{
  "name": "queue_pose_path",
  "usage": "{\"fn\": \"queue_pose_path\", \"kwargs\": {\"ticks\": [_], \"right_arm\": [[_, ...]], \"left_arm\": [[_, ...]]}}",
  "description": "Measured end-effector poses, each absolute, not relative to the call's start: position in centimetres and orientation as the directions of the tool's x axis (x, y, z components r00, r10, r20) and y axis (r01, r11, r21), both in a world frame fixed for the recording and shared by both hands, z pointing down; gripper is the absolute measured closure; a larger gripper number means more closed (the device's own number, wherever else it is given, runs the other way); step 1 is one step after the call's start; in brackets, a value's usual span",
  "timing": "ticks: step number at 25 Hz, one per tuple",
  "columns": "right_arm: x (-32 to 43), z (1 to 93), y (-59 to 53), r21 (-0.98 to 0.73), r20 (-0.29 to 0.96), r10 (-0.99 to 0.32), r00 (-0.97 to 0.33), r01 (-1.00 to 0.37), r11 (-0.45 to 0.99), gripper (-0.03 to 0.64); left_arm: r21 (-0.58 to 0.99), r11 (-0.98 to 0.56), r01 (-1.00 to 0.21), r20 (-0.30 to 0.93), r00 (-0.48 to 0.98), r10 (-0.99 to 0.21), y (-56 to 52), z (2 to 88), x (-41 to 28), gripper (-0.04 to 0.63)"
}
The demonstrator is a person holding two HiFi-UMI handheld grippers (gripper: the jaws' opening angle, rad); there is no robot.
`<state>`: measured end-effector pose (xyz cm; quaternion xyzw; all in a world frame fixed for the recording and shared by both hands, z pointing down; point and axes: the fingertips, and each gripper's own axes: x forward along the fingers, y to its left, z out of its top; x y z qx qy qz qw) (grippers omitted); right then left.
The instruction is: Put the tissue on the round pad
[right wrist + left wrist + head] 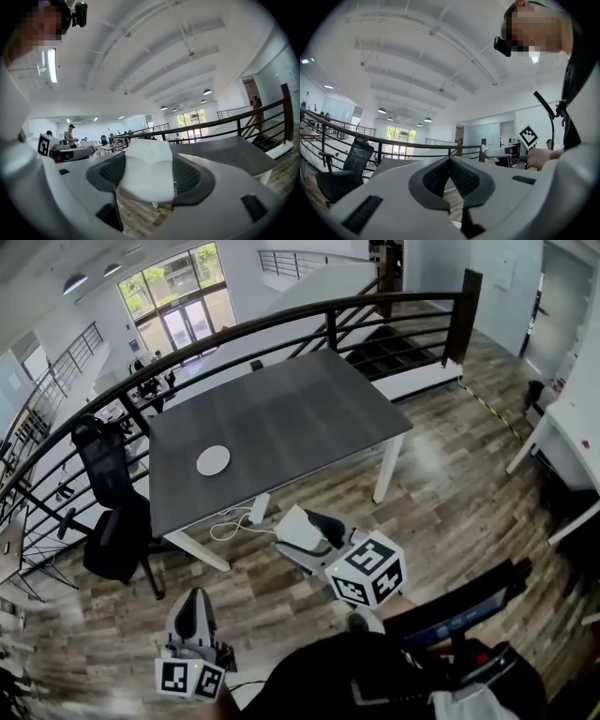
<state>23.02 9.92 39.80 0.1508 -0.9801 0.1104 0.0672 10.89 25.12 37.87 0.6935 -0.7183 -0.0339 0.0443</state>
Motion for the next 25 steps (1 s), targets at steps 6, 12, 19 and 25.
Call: {"fn": "queue_pose_path", "kwargs": {"ticks": [6,12,19,25], "right_arm": [[22.3,39.9,10.6,-0.189,0.17,-0.272,-0.947,-0.302,0.934,0.299],[19.0,39.7,12.6,-0.185,0.169,-0.261,-0.951,-0.291,0.939,0.299],[17.0,39.2,14.1,-0.177,0.161,-0.256,-0.953,-0.283,0.943,0.299],[15.4,39.5,15.5,-0.167,0.167,-0.265,-0.95,-0.292,0.942,0.299]], "left_arm": [[0.117,0.023,-0.993,0.012,-0.021,-1.0,25.3,38.1,10.8,0.592],[0.129,0.015,-0.992,0.01,-0.014,-1.0,27.1,38.4,7.6,0.592],[0.118,0.02,-0.993,0.007,-0.02,-1.0,28.5,38.3,6.0,0.592],[0.132,0.01,-0.991,-0.014,-0.012,-1.0,30.3,38.4,4.3,0.592]]}}
